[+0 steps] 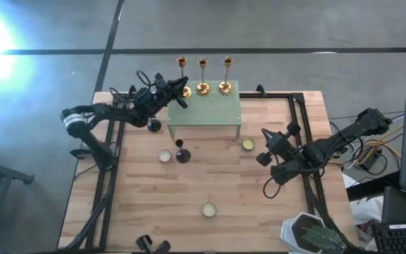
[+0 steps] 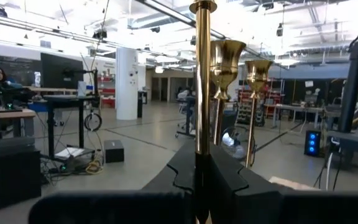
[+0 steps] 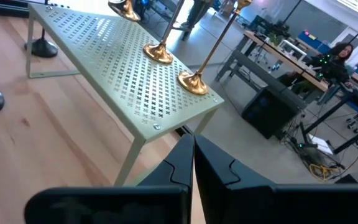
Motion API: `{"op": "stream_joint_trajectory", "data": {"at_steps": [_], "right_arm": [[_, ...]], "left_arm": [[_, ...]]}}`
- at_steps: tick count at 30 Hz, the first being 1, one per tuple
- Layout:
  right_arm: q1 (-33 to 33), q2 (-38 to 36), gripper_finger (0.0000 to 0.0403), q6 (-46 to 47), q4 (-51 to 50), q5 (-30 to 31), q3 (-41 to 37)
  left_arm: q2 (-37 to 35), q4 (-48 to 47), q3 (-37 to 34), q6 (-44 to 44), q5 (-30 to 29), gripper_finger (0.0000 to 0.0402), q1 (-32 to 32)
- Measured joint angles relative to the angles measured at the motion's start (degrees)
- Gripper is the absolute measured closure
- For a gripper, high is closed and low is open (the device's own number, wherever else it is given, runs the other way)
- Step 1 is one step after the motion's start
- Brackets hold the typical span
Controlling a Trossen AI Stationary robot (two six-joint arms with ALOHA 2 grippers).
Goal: Pick & Place candle stick holders
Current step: Align the gold candle holder with the other gold candle holders on the shelf
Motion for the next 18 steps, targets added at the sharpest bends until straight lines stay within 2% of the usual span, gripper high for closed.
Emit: {"op": "stream_joint_trajectory", "data": {"at_steps": [7,18], "right_arm": [[0.00,0.00,0.0394,-0.03,-0.17,0.00,0.00],[0.00,0.00,0.0394,-0.57,-0.37,0.00,0.00]], "left_arm": [[3.69,1.82,1.53,-0.09,-1.15,0.0385,0.35],[3.93,2.86,0.92,2.81,-7.50,0.0385,0.90]]}}
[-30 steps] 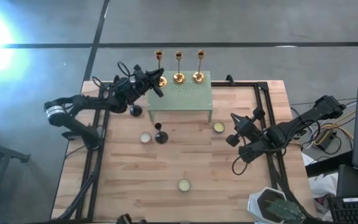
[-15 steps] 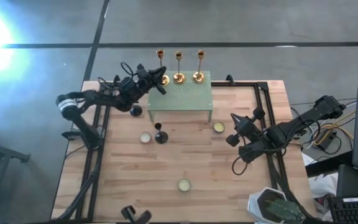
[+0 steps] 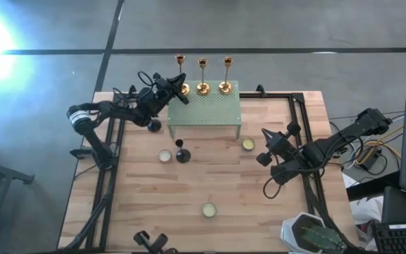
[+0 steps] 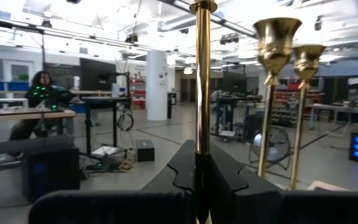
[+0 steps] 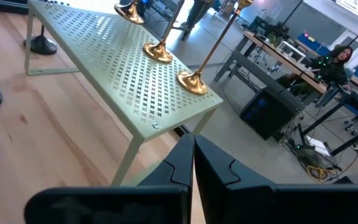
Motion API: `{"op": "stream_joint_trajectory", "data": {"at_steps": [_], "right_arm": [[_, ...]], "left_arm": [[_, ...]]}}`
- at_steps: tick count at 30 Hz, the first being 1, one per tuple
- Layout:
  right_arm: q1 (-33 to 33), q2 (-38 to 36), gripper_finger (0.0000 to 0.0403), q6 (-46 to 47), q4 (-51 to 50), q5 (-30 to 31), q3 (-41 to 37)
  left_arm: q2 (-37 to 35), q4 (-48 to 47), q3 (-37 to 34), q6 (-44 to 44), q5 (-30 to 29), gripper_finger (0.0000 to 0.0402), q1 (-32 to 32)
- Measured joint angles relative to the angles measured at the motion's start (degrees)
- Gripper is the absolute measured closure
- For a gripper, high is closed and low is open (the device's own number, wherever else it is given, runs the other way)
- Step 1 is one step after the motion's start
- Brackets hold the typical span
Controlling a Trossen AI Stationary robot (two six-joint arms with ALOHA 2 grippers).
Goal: Pick & Place candle stick holders
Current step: Align the gold candle holder with the other gold candle holders on the shelf
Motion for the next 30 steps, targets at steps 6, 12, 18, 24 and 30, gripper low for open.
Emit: {"op": "stream_joint_trajectory", "data": {"at_steps": [6,12,18,24,30], "right_arm": [[0.00,0.00,0.0394,0.02,0.02,0.00,0.00],[0.00,0.00,0.0394,0.13,0.07,0.00,0.00],[0.02,0.00,0.0394,0.17,0.09,-0.02,0.00],[0.02,0.00,0.0394,0.17,0.07,-0.02,0.00],[0.02,0.00,0.0394,0.17,0.07,-0.02,0.00]], "left_arm": [[1.71,-0.13,0.26,-1.72,-0.75,0.0385,0.99],[4.32,0.54,1.11,-2.48,-0.70,0.0385,1.37],[5.07,0.92,1.60,-1.96,-0.92,0.0385,2.08],[5.15,0.96,1.57,-2.10,-1.13,0.0385,2.62],[5.15,0.84,1.55,-2.09,-1.06,0.0385,2.62]]}}
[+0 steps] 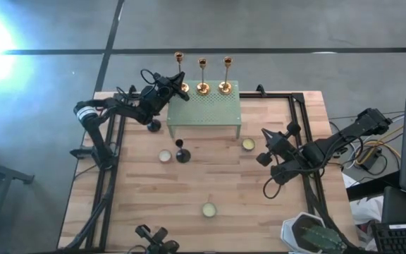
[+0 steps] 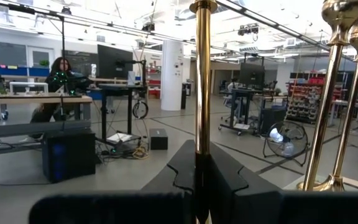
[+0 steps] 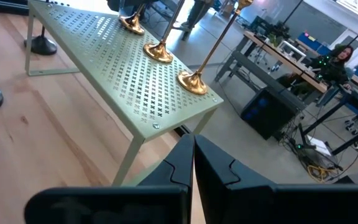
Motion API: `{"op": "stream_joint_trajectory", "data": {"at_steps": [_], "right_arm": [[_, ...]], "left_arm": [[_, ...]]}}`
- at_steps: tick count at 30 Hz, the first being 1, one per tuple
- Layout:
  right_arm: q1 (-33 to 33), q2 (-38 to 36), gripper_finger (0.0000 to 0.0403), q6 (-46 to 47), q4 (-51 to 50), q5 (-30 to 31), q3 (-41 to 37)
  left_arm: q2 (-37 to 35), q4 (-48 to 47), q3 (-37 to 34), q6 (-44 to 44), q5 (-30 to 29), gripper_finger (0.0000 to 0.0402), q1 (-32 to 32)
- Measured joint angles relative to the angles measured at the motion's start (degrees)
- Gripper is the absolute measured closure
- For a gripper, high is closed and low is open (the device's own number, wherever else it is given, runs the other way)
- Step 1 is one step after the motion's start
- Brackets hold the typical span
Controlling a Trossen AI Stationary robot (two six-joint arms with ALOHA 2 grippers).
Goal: Pick & Place candle stick holders
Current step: Align the gold candle holder with the other gold candle holders on the shelf
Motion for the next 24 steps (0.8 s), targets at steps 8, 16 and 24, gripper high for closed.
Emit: {"op": "stream_joint_trajectory", "data": {"at_steps": [8,16,24], "right_arm": [[0.00,-0.02,0.0394,-0.02,0.00,0.00,0.00],[0.00,-0.02,0.0394,-0.02,0.00,-0.02,0.00],[-0.02,-0.02,0.0394,-0.04,-0.02,-0.02,0.00]], "left_arm": [[0.00,-0.39,-0.11,-0.25,0.23,0.0378,0.00],[0.11,-1.35,-0.54,-1.06,0.24,0.0362,0.00],[0.11,-1.65,-0.57,-1.52,0.20,0.0362,0.00]]}}
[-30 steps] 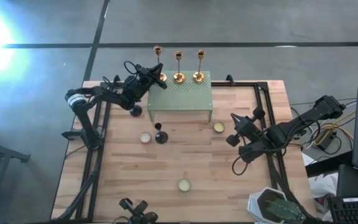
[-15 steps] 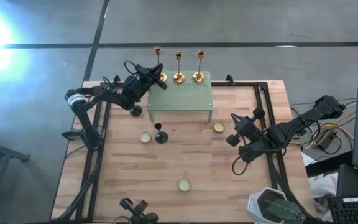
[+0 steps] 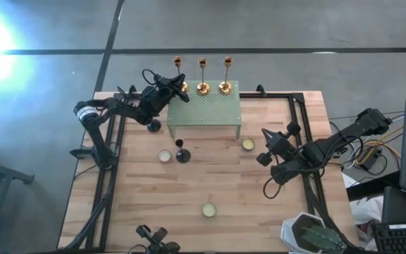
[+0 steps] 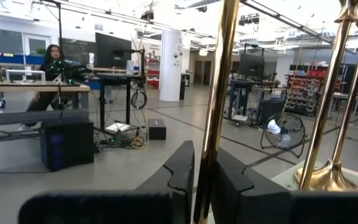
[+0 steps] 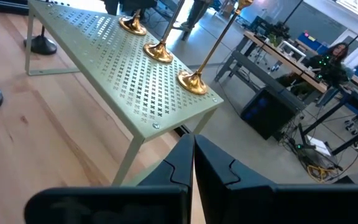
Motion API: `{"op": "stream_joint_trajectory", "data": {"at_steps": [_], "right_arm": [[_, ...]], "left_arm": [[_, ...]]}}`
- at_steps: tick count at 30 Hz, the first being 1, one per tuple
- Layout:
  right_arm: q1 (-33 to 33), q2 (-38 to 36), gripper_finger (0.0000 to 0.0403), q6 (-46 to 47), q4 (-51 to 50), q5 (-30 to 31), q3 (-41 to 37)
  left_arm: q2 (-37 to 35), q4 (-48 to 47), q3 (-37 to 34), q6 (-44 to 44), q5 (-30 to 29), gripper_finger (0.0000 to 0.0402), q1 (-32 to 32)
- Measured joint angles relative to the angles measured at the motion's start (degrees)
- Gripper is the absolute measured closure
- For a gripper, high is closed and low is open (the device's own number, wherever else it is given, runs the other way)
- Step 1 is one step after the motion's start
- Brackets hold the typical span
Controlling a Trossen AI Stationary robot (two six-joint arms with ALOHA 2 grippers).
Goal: Pick & Place candle stick holders
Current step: Align the gold candle holder with the other gold candle holders on the shelf, then put the bottom black candle holder on the shelf
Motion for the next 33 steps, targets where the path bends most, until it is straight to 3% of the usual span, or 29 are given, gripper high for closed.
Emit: {"op": "stream_joint_trajectory", "data": {"at_steps": [9,25,33], "right_arm": [[0.00,0.00,0.0394,-0.39,0.00,0.00,0.00],[0.01,0.00,0.0394,-0.46,0.01,-0.07,0.00],[0.00,0.00,0.0394,-0.47,0.01,-0.13,0.00]], "left_arm": [[-0.21,-0.39,0.00,-1.19,0.31,0.0344,0.00],[-0.90,-3.43,0.01,-4.17,0.45,0.0253,0.00],[-6.80,-11.23,-0.02,-2.81,1.26,0.0222,-0.02]]}}
